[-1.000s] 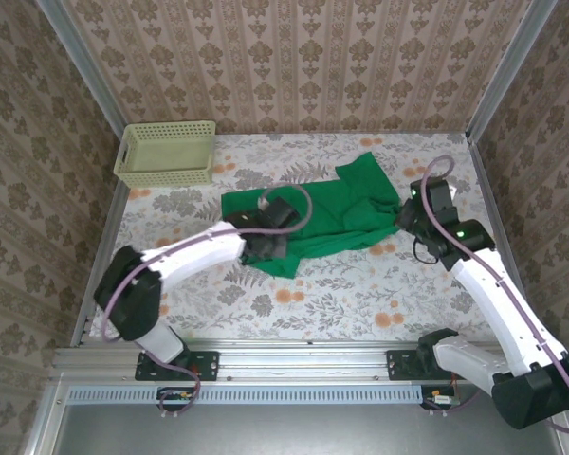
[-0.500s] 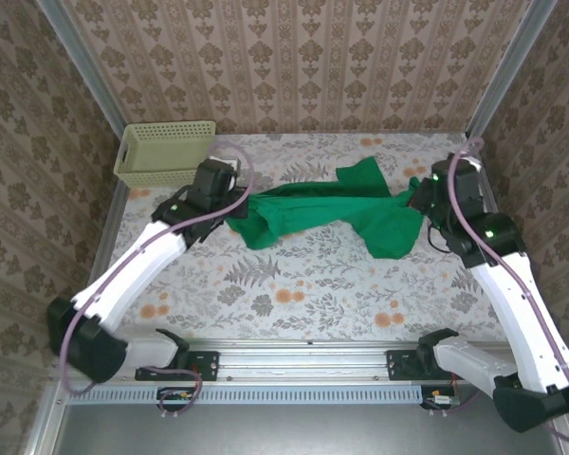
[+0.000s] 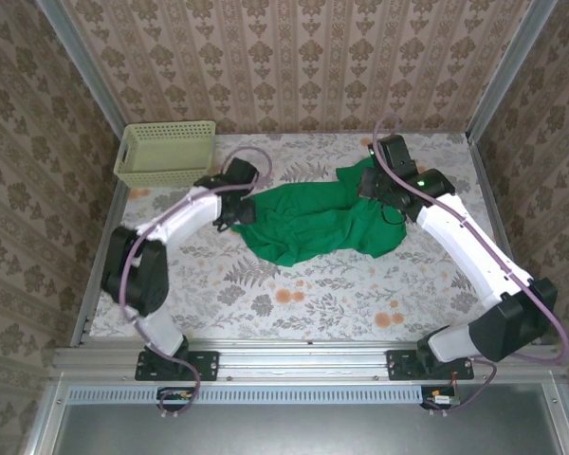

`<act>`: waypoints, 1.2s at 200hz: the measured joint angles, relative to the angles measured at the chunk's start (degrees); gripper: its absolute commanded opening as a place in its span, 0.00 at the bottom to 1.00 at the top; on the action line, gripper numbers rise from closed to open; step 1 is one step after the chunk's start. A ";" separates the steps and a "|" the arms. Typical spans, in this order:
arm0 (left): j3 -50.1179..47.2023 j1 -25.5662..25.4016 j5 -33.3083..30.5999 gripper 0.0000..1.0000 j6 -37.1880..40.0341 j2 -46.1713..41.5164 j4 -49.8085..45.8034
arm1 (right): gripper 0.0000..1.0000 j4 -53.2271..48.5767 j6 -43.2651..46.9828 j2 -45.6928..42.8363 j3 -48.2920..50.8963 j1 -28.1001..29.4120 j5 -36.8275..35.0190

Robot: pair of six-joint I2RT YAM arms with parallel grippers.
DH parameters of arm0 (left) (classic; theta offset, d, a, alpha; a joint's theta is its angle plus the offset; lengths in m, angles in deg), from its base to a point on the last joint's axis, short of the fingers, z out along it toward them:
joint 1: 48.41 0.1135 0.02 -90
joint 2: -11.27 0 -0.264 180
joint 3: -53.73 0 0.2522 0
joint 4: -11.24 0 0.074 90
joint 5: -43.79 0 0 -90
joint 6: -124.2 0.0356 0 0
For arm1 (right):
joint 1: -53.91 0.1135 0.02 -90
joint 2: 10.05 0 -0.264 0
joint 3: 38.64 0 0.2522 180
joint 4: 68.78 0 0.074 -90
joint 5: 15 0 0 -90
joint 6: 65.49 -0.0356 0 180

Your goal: Fold the inside-out t-shirt

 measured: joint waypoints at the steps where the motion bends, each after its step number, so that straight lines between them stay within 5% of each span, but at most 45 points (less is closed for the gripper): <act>1: -0.15 -0.33 0.00 0.70 -0.07 -0.33 -0.04 | 0.00 0.02 0.02 0.04 -0.02 0.00 0.02; 21: -0.55 -8.70 0.22 0.71 -3.65 -5.42 0.90 | 0.00 0.46 0.00 0.59 -0.17 0.04 0.24; 44: 4.26 -13.29 0.83 0.72 -5.86 -0.22 2.23 | 0.00 0.50 0.00 0.59 -0.44 0.04 -0.07; 92: 12.15 -14.19 1.40 0.71 -7.54 19.41 3.15 | 0.00 0.55 -0.26 -2.43 0.61 -0.74 -1.75; 128: 13.14 -11.93 1.66 0.57 -7.74 23.56 2.27 | 0.00 0.35 -0.52 -6.23 2.08 -2.43 -3.26; 169: 2.56 -7.65 -0.44 0.34 -7.50 14.03 3.87 | 0.00 -1.88 -0.55 -7.26 2.36 -8.70 -5.55; 240: -14.51 -0.87 -0.90 0.28 -5.95 -7.28 7.41 | 0.00 -3.30 1.29 -10.82 2.23 -10.10 -5.86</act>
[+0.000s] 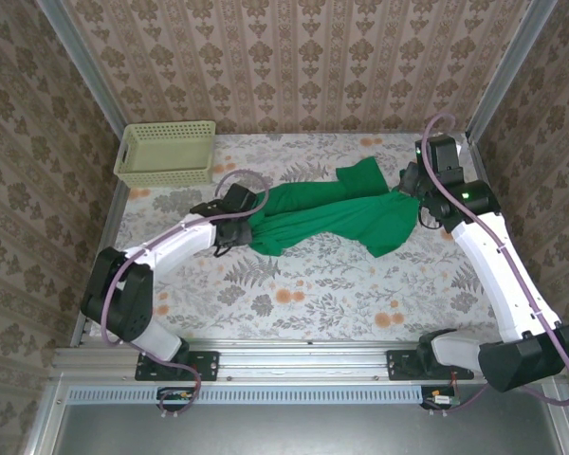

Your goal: Fold the inside-out t-shirt

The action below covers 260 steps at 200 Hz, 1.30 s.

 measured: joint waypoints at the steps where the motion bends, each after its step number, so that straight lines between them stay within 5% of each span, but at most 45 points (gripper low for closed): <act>1: -0.07 0.04 0.02 0.28 0.02 0.00 0.04 | 0.00 0.00 0.00 0.00 -0.02 0.09 0.04; 24: -0.83 -0.42 1.90 0.27 0.02 -0.02 0.72 | 0.00 0.04 0.68 0.00 -0.50 2.29 0.48; 63: -0.17 -3.02 5.20 0.04 -0.37 0.04 3.50 | 0.00 0.22 1.31 0.00 -0.70 7.19 0.92; 84: -1.07 -2.05 7.58 0.00 -0.94 0.04 6.27 | 0.00 0.13 1.29 0.00 -0.70 7.26 -0.13; 154: -4.26 -1.88 11.80 0.32 -3.17 0.17 8.94 | 0.00 0.07 1.29 -0.33 -0.70 6.82 -0.37; 226: -2.49 -2.45 11.85 0.27 -4.61 7.65 8.68 | 0.00 0.07 1.29 -0.33 -0.68 6.84 -0.68; 260: -2.47 -2.45 11.85 0.34 -5.46 7.43 8.22 | 0.00 0.04 1.29 -0.33 -0.68 6.58 -1.29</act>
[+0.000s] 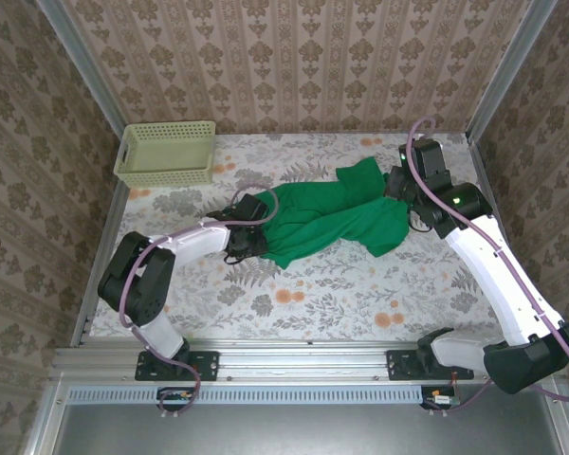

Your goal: Fold the inside-out t-shirt

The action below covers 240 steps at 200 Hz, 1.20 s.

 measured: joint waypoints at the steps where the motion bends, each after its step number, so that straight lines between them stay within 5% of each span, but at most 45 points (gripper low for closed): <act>1: -0.02 0.00 0.00 0.34 -0.02 -0.04 0.00 | 0.00 0.00 0.00 0.00 0.00 0.00 0.00; 65: -2.54 -0.61 1.70 0.34 -3.52 -1.86 1.90 | 0.00 0.00 0.00 0.00 0.00 0.00 0.00; 110: -2.62 -0.22 2.34 0.00 -4.55 -1.81 3.52 | 0.00 -0.02 0.00 0.00 0.00 0.00 -0.02; 152: 0.90 3.21 3.28 0.00 -1.99 -2.84 -0.20 | 0.00 -3.54 0.39 0.00 -1.51 -4.85 0.04; 203: 20.04 6.27 9.40 0.00 12.33 -21.92 -2.80 | 0.00 -10.12 3.19 -0.76 -16.59 -12.92 -0.22; 240: 20.13 7.78 13.46 0.00 17.73 -36.59 2.01 | 0.00 -11.02 4.13 -5.73 -20.85 -12.90 0.17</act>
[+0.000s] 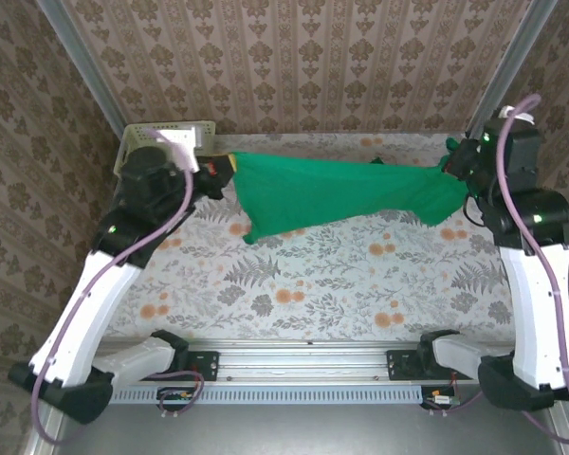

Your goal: Fold the inside-out t-shirt

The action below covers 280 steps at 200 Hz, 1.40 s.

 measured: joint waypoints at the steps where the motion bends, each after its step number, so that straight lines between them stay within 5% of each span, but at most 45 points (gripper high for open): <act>1: 0.00 0.17 -0.02 0.00 0.02 -0.04 -0.04 | 0.00 0.00 0.02 -0.09 0.00 0.00 0.00; 54: 0.04 10.38 0.87 0.00 0.20 12.02 -7.19 | 0.00 -0.68 1.55 4.00 -1.05 0.04 3.69; 100: 8.15 17.64 3.74 0.00 0.22 8.46 -11.50 | 0.00 -3.17 3.93 10.75 -14.29 0.07 8.33; 212: 9.84 17.97 14.47 0.00 -0.59 -15.87 -6.36 | 0.00 -5.77 7.50 -5.70 -28.61 0.04 14.21; 280: 9.68 17.94 13.88 0.00 -1.77 -5.14 -4.90 | 0.00 -4.04 9.84 4.85 -32.50 0.04 13.35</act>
